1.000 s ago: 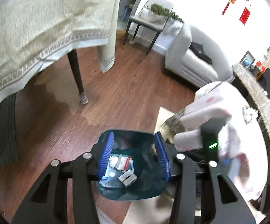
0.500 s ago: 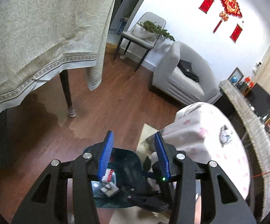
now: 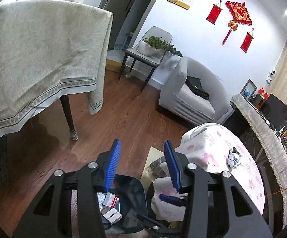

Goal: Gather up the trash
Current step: 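Move both open tools back over the table toward the foil and black bag, then grasp the crumpled foil with the left gripper while the right gripper grasps the black snack bag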

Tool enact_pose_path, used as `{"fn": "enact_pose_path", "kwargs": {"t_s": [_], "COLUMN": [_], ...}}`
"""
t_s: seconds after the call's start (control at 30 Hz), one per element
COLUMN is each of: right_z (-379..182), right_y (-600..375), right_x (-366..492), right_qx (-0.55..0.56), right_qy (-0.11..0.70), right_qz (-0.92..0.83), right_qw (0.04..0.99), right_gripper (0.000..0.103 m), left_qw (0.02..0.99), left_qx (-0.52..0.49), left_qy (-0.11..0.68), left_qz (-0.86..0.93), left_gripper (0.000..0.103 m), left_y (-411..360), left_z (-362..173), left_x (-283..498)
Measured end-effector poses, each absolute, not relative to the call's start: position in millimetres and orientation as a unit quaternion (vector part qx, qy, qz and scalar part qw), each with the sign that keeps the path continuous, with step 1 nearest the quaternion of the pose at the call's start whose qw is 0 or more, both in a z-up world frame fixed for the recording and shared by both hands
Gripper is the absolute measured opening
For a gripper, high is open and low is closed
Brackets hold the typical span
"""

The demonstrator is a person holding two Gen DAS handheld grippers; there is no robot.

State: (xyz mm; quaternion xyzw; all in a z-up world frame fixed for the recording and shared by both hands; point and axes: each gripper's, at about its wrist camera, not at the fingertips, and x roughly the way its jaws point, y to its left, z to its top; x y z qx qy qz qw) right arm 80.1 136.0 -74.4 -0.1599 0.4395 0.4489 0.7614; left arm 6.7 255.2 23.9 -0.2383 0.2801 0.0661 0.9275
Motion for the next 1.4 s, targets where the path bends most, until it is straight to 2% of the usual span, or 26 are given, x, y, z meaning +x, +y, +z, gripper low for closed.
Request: {"fn": "enact_pose_path", "kwargs": {"t_s": [0.27, 0.47, 0.67, 0.73, 1.0, 1.13, 1.33, 1.4], "right_z": [-16.6, -8.3, -5.1, -1.7, 14.0, 14.1, 13.7, 13.7], "right_y": [83.2, 38.9, -8.2, -23.9, -98.7, -123.4, -152.9, -162.3], "right_x": [85.5, 100.2, 117.6, 123.5, 152.2, 160.1, 167.6, 173.2], "right_qx": [-0.118, -0.099, -0.087, -0.083, -0.041, -0.042, -0.063, -0.07], "right_qy": [0.379, 0.367, 0.349, 0.344, 0.338, 0.338, 0.346, 0.345], "right_qz": [0.438, 0.417, 0.387, 0.372, 0.297, 0.274, 0.254, 0.256], "right_qw": [0.807, 0.826, 0.849, 0.858, 0.892, 0.899, 0.901, 0.9], "right_gripper": [0.068, 0.068, 0.068, 0.068, 0.068, 0.068, 0.074, 0.084], "left_qw": [0.931, 0.934, 0.938, 0.94, 0.939, 0.933, 0.917, 0.913], "left_qx": [-0.236, -0.226, -0.205, -0.194, -0.139, -0.143, -0.136, -0.132], "left_qy": [0.272, 0.275, 0.28, 0.281, 0.299, 0.308, 0.343, 0.35], "left_qz": [0.062, 0.044, 0.011, -0.006, -0.093, -0.117, -0.15, -0.162], "left_gripper": [0.049, 0.051, 0.057, 0.063, 0.075, 0.078, 0.079, 0.079], "left_y": [234.6, 204.1, 160.6, 144.2, 71.4, 56.3, 27.3, 17.9], "left_z": [27.2, 28.1, 30.4, 29.9, 19.6, 11.6, -4.7, -8.9], "left_x": [20.9, 40.7, 68.2, 76.8, 108.2, 122.9, 144.9, 152.8]}}
